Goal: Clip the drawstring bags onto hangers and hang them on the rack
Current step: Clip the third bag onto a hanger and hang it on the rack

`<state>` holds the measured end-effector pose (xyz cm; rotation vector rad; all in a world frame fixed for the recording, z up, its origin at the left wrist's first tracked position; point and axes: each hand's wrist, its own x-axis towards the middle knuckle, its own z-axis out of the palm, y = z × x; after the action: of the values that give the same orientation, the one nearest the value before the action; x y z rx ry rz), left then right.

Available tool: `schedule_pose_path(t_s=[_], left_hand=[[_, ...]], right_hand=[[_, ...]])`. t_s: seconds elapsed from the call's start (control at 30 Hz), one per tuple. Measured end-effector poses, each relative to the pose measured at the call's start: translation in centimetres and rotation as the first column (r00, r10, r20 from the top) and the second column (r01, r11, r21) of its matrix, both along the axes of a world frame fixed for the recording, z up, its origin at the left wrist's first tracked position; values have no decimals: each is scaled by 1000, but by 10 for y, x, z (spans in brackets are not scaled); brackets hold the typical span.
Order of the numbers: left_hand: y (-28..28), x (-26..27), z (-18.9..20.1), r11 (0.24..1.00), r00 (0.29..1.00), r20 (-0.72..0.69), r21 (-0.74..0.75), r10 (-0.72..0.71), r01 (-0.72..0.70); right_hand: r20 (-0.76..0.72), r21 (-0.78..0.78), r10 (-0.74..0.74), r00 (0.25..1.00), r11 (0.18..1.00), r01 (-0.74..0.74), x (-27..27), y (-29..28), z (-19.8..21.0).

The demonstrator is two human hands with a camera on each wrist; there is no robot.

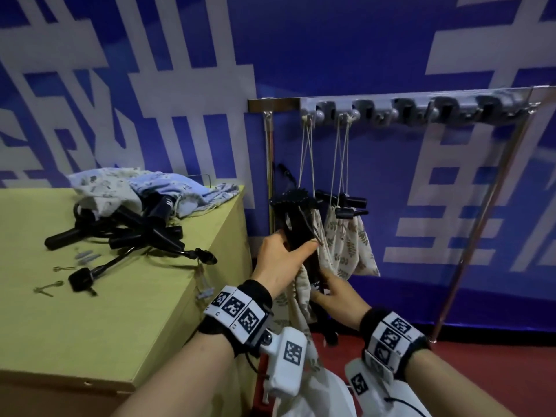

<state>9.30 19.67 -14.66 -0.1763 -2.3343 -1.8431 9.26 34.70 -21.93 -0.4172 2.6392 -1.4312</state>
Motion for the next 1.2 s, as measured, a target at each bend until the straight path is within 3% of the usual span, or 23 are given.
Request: schedule_pose_path(t_s=[0.17,0.27,0.37,0.53,0.63,0.77,0.9,1.07,1.2], left_hand=[[-9,-6,-2,986,984,135,-101,-117,131],[-22,-14,-9,996,985,154,-55,75,-68],[-29,-25,-19,969,965,118,-107,233,-221],[-32,-40,-22,944,943,191,-244,273,-224],[-35,-43,-18,929,942,177,-292,286,-227],[-41,-48,-10,909,941,164,-350,296,-225],[-44,-49,-4,857,939,89,-444,332,-261],[-41,-46,-8,793,975,8,-583,222,-175],[-29,-35,-10,633,989,-62,-763,131,-132]], right_hand=[[-54,-3,-81,995,997,81,-3,11,-16],[-64,-57,-151,986,987,148,-1,24,-20],[-73,-86,-176,982,982,169,2,33,-21],[-60,-81,-174,983,982,169,9,46,-26],[-103,-21,-133,986,991,131,14,53,-32],[-70,-74,-111,991,992,106,24,58,-38],[-53,-64,-65,996,996,62,29,63,-42],[-62,75,-9,998,997,14,28,58,-47],[2,190,-38,999,981,37,25,44,-41]])
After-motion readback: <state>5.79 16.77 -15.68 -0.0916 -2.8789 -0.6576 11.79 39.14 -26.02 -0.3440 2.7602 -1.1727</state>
